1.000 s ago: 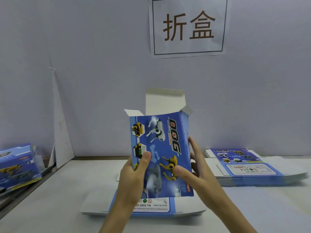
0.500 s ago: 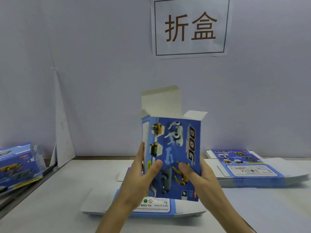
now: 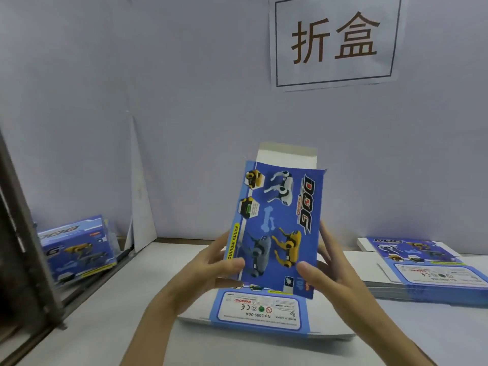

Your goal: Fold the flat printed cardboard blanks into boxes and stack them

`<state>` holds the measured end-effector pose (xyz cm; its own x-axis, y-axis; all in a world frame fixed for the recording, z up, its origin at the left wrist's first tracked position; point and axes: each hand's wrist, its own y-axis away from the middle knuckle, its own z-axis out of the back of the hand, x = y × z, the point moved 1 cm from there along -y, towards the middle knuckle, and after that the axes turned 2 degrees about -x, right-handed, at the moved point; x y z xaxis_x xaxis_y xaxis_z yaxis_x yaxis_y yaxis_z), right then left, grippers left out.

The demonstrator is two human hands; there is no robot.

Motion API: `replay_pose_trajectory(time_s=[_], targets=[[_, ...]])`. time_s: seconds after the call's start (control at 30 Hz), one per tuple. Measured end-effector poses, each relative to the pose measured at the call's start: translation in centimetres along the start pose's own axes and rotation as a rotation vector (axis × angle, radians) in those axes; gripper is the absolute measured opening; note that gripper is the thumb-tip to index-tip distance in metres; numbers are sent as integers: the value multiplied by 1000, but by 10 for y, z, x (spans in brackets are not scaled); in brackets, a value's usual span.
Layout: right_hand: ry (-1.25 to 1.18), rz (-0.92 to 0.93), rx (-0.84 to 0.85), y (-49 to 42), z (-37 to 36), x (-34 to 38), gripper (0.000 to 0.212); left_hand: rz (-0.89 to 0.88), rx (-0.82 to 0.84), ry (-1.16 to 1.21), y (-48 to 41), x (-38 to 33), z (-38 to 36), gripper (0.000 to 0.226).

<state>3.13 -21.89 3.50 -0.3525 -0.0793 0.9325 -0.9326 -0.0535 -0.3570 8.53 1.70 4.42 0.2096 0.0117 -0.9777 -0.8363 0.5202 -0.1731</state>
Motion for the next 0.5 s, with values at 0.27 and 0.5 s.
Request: replay_pose_trajectory(time_s=[0.27,0.5], targets=[[315,-45,140,1,5,-5,67,-9,-903,631,53,-17,122,35],[364,-123,189,6,-12,-15,59,-74,-1058,725,46,-30,169,56]])
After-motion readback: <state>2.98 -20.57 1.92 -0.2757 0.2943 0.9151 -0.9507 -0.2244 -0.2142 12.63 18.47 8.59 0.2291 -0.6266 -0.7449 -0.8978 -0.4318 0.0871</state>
